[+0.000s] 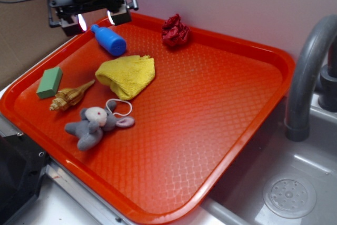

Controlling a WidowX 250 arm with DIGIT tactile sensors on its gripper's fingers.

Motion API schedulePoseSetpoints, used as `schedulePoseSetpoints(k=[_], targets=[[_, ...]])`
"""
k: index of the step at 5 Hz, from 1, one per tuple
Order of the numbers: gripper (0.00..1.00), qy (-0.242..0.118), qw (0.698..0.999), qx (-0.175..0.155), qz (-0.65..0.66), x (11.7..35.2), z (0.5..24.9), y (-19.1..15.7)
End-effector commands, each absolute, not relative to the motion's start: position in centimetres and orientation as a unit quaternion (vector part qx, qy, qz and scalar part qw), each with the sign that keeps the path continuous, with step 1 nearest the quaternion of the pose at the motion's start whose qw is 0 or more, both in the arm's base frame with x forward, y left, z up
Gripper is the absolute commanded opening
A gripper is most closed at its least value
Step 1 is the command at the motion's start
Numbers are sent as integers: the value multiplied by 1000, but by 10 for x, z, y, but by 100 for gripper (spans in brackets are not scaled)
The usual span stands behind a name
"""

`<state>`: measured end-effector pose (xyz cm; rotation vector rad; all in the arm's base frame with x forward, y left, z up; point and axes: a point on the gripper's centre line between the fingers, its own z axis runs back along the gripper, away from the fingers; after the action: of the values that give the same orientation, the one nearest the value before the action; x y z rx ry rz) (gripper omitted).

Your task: Grab the blue bottle.

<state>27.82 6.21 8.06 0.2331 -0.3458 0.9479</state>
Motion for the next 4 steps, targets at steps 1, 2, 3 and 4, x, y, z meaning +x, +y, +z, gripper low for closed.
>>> schedulePoseSetpoints(k=[1,2,3,4], targets=[[100,-155,851,97,493,299,65,105],[100,-103,868,34,484,292,43,111],[0,-71,876,-1,478,281,34,109],[0,-70,908,0,413,280,38,96]])
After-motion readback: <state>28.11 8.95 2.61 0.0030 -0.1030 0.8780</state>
